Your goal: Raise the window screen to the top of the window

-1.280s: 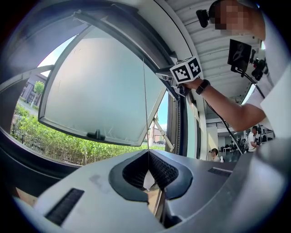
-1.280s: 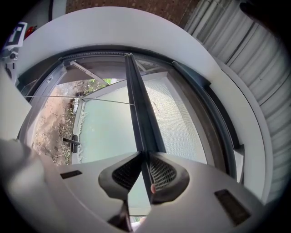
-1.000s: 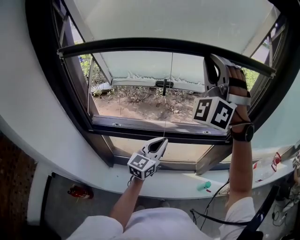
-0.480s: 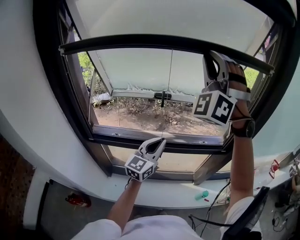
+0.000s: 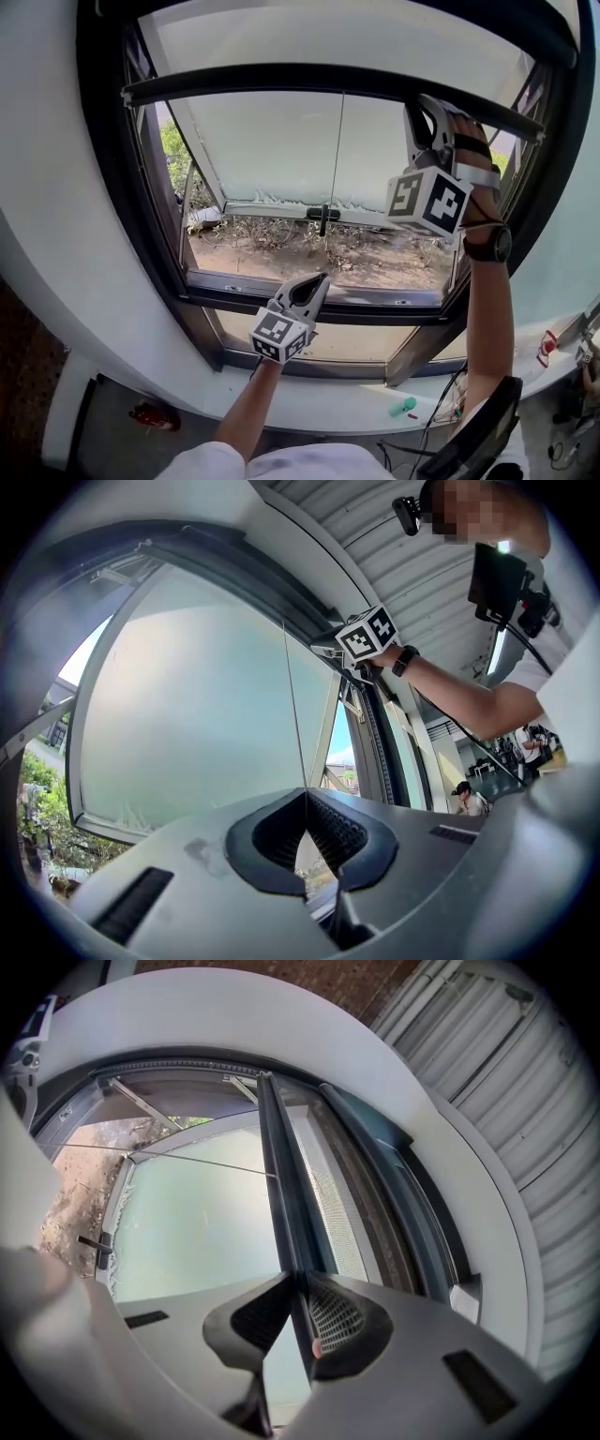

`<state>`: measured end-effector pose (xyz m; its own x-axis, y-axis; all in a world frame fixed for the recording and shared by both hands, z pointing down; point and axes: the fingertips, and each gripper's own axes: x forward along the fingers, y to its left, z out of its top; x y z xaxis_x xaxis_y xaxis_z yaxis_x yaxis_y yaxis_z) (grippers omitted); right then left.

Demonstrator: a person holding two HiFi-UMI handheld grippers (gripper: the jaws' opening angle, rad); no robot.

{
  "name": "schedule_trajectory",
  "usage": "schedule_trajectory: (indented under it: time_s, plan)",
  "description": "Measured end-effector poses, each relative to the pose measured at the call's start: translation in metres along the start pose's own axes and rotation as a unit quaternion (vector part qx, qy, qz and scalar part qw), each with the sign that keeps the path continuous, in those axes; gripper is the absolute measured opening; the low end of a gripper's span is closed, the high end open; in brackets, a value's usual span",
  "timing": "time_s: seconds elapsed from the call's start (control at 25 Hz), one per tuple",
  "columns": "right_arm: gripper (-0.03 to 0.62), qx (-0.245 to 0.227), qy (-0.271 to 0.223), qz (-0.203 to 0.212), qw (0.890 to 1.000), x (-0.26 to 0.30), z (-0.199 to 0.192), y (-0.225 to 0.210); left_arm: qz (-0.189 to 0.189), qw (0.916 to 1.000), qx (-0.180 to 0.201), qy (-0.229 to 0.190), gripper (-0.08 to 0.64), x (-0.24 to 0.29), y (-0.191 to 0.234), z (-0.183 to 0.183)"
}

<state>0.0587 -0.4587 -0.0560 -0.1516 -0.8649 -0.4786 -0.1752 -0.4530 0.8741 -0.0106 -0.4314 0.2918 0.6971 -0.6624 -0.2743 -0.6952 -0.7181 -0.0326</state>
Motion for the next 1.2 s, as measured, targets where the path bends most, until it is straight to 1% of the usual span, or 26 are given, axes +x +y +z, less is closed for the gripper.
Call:
schedule_trajectory:
  time_s: [0.16, 0.4, 0.52, 0.64, 0.8, 0.88, 1.04, 1.2]
  plan:
    - [0.026, -0.013, 0.004, -0.002, 1.0, 0.008, -0.001, -0.01, 0.004, 0.9999, 0.014, -0.006, -0.002, 0.005, 0.003, 0.013]
    - [0.026, -0.029, 0.005, -0.014, 0.999, 0.019, 0.002, -0.031, 0.012, 0.9994, 0.024, -0.02, -0.002, 0.011, 0.007, 0.038]
    - [0.026, -0.036, 0.004, -0.021, 0.999, 0.026, 0.003, -0.041, 0.027, 0.999, 0.025, -0.025, -0.002, 0.015, 0.014, 0.049]
    - [0.027, -0.035, 0.002, -0.026, 0.999, 0.033, 0.004, -0.05, 0.036, 0.9986, 0.018, -0.036, -0.002, 0.018, 0.019, 0.06]
    - [0.028, -0.04, 0.004, -0.041, 0.998, 0.042, 0.006, -0.068, 0.031, 0.9979, 0.037, -0.044, -0.002, 0.026, 0.019, 0.08]
    - [0.028, -0.046, 0.008, -0.045, 0.998, 0.047, 0.007, -0.077, 0.035, 0.9974, 0.046, -0.043, -0.002, 0.029, 0.021, 0.088]
    - [0.028, -0.037, 0.005, -0.046, 0.998, 0.052, 0.008, -0.089, 0.049, 0.9967, 0.042, -0.05, -0.002, 0.03, 0.028, 0.101]
    - [0.028, -0.061, 0.004, -0.058, 0.996, 0.058, 0.009, -0.098, 0.048, 0.9961, 0.049, -0.054, -0.002, 0.034, 0.029, 0.113]
